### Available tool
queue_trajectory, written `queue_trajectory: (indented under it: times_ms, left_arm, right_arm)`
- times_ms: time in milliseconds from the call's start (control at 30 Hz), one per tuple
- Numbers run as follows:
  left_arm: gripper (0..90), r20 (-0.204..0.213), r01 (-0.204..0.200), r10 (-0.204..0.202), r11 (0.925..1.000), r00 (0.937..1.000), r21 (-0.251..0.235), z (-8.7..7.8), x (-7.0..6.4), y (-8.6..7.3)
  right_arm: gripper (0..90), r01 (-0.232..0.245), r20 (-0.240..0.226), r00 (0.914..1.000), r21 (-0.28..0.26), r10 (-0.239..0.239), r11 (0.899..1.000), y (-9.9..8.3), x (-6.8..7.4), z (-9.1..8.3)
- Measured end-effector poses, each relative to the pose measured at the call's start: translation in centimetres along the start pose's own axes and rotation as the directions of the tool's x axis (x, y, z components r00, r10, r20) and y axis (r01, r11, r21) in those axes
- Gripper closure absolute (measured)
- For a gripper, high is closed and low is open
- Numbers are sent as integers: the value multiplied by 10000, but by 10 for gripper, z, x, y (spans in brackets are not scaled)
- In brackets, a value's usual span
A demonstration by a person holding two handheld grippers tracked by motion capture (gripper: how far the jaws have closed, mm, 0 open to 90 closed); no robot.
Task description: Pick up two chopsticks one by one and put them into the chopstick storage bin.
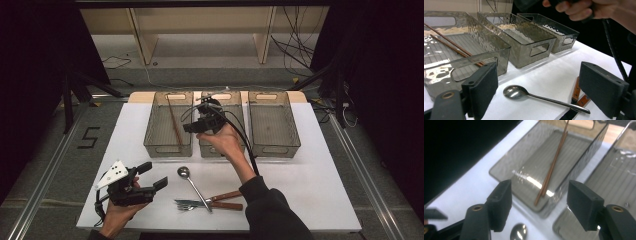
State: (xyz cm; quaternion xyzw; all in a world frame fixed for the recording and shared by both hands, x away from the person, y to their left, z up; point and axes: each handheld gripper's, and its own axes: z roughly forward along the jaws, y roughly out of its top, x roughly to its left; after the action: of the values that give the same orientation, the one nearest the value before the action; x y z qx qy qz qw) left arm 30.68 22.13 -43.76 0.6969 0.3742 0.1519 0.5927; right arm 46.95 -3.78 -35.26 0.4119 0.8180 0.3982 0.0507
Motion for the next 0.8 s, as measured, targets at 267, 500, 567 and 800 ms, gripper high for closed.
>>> queue_trajectory:
  times_ms: [267, 500, 567, 800]
  left_arm:
    - [155, -15, 47, -47, 10000, 10000, -22, 0, 1, 0]
    - [154, -33, -24, 24, 10000, 10000, 40, 0, 1, 0]
    - [154, -32, -15, 15, 10000, 10000, 25, 0, 1, 0]
    - [154, -48, -28, 28, 10000, 10000, 8, 0, 0, 0]
  right_arm:
    - [326, 301, 22, 9995, 175, -301, 9994, -18, 6, -10]
    - [327, 521, 66, 9986, 533, -525, 9972, -35, 12, -10]
    - [327, 526, 37, 9986, 616, -529, 9967, -40, 14, -10]
    - [313, 585, -48, 9983, 724, -583, 9957, -55, 18, -11]
